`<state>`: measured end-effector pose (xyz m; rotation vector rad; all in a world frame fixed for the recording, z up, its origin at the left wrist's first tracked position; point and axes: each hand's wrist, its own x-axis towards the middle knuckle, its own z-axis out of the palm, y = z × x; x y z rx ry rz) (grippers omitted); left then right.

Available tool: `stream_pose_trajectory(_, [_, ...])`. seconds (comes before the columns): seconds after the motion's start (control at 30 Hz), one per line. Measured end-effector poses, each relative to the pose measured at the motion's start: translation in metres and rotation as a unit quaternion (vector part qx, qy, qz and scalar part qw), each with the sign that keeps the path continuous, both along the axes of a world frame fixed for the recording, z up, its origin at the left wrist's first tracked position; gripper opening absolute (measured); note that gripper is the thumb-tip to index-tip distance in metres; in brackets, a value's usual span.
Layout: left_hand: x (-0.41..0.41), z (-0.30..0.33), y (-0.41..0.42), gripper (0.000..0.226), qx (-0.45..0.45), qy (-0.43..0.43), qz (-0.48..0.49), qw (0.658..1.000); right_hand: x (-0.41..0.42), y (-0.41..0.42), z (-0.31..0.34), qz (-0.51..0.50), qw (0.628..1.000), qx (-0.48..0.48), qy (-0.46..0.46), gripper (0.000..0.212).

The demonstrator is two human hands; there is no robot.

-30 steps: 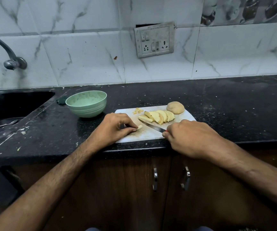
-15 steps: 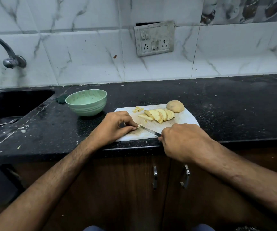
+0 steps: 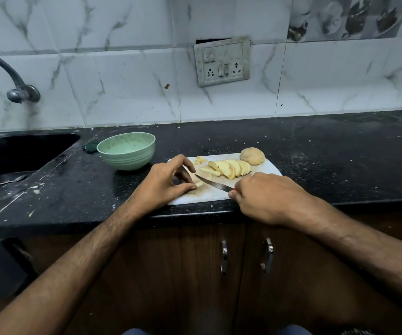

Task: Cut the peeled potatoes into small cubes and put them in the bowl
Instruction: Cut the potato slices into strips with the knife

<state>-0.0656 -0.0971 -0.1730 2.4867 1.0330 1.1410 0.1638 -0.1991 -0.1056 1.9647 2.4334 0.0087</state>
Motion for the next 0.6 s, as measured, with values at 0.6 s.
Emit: stream_pose_trajectory(0.6, [-0.001, 0.0, -0.001, 0.038, 0.003, -0.005, 0.01, 1.0, -0.004, -0.004, -0.004, 0.008, 1.0, 0.028, -0.002, 0.033])
